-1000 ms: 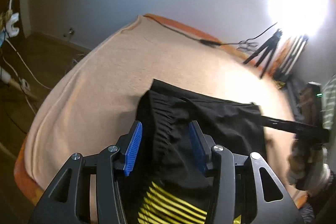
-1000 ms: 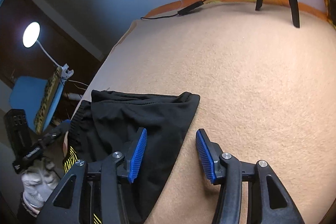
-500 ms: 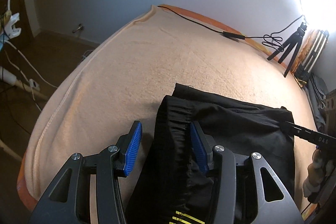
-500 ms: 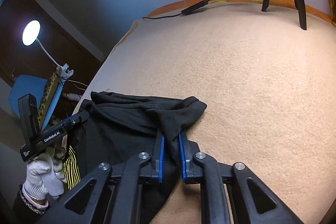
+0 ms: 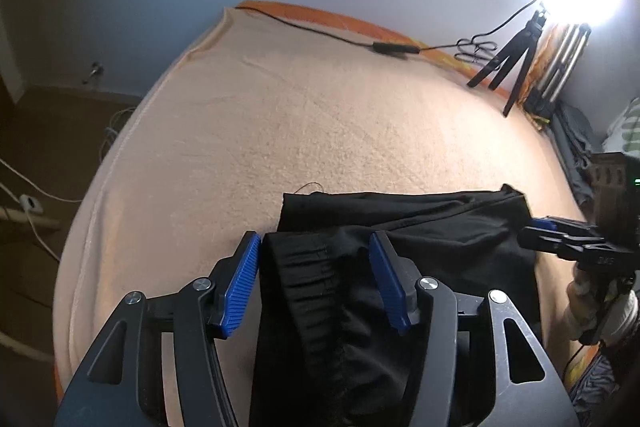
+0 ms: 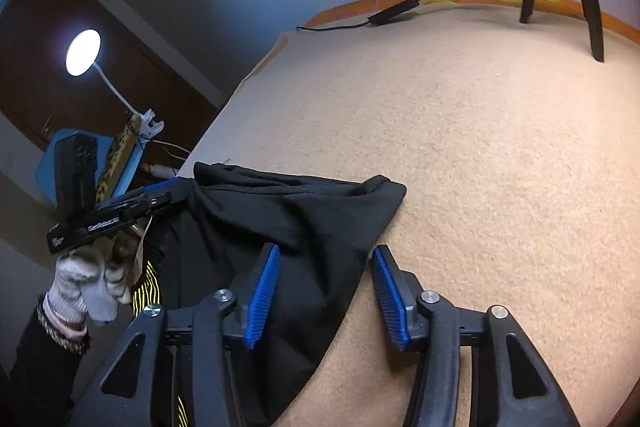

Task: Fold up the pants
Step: 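Grasp the folded pants edge with the right gripper while the left gripper grasps the waistband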

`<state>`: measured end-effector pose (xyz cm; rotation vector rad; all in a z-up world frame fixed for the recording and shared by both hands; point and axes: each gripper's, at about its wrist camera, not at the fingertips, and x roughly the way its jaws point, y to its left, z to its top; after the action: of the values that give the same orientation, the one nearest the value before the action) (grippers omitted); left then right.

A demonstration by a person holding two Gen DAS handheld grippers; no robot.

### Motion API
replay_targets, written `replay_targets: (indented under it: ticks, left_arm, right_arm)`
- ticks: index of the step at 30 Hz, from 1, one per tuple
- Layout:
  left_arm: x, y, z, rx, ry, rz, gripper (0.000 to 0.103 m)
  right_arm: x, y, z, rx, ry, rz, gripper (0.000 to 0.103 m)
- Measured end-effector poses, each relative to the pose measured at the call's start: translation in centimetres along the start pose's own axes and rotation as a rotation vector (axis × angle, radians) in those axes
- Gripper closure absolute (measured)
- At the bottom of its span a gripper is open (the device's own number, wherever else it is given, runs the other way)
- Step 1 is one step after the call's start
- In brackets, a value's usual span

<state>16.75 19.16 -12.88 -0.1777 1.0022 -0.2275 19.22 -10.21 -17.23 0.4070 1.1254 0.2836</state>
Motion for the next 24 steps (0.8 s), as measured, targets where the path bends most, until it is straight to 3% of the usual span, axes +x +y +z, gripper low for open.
replay_targets:
  ticks: [7, 17, 24]
  left_arm:
    - [1.6, 0.4, 0.3, 0.029, 0.043, -0.025, 0.043]
    - [1.9, -0.3, -0.1, 0.142, 0.010, -0.034, 0.038]
    - [1.7, -1.0, -0.6, 0.181, -0.024, -0.054, 0.066]
  right_arm:
    - [0.1, 0.0, 0.0, -0.004, -0.011, 0.020, 0.051]
    - [-0.4, -0.6, -0.6, -0.009, -0.028, 0.067, 0.050]
    - [-0.2, -0.2, -0.8, -0.039, -0.034, 0.088, 0.049]
